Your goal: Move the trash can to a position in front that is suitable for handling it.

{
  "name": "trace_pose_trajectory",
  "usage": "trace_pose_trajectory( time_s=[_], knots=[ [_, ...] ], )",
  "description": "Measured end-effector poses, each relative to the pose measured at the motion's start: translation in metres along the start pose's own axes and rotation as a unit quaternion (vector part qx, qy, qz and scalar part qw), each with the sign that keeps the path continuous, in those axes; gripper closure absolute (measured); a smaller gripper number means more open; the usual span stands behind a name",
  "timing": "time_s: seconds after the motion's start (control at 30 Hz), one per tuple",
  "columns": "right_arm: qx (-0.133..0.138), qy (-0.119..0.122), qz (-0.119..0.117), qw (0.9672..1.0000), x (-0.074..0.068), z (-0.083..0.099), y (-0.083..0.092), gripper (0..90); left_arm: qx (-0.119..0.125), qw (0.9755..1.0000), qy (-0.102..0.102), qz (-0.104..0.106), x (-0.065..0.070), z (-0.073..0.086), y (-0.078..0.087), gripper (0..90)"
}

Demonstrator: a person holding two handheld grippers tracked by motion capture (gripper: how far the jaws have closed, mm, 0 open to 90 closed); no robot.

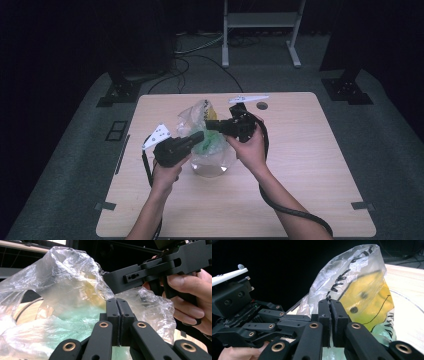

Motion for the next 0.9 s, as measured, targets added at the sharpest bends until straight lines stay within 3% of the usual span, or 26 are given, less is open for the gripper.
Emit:
trace_pose_trajectory(
  time_s=[0.27, 0.5, 0.6, 0.9],
  knots=[
    [0.005, -0.025, -0.030, 0.9992, 0.003, 0.002, -0.001, 82.7, -0.004, 1.0000, -0.001, 0.002, 0.002, 0.002, -0.003, 89.2],
    [0.006, -0.029, -0.042, 0.9987, 0.000, 0.001, -0.002, 77.5, -0.007, 1.0000, -0.004, 0.004, 0.005, 0.003, -0.005, 89.1],
    [0.000, -0.023, -0.029, 0.9993, 0.000, 0.002, -0.004, 77.2, -0.008, 0.9999, -0.005, 0.006, 0.005, 0.003, -0.005, 88.5],
    [-0.003, -0.026, -0.025, 0.9994, -0.002, 0.001, -0.011, 72.9, -0.007, 0.9999, -0.006, 0.008, 0.006, 0.003, -0.005, 88.5]
  ],
)
Point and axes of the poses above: each handheld gripper's, and its own axes: y roughly backward along the jaws, z roughly out of its underside, x roughly to its right, the point moved 4 cm from there along -y, roughly forward along the jaws, and after that the axes turned 2 degrees about -z, right-handed, at the moved point
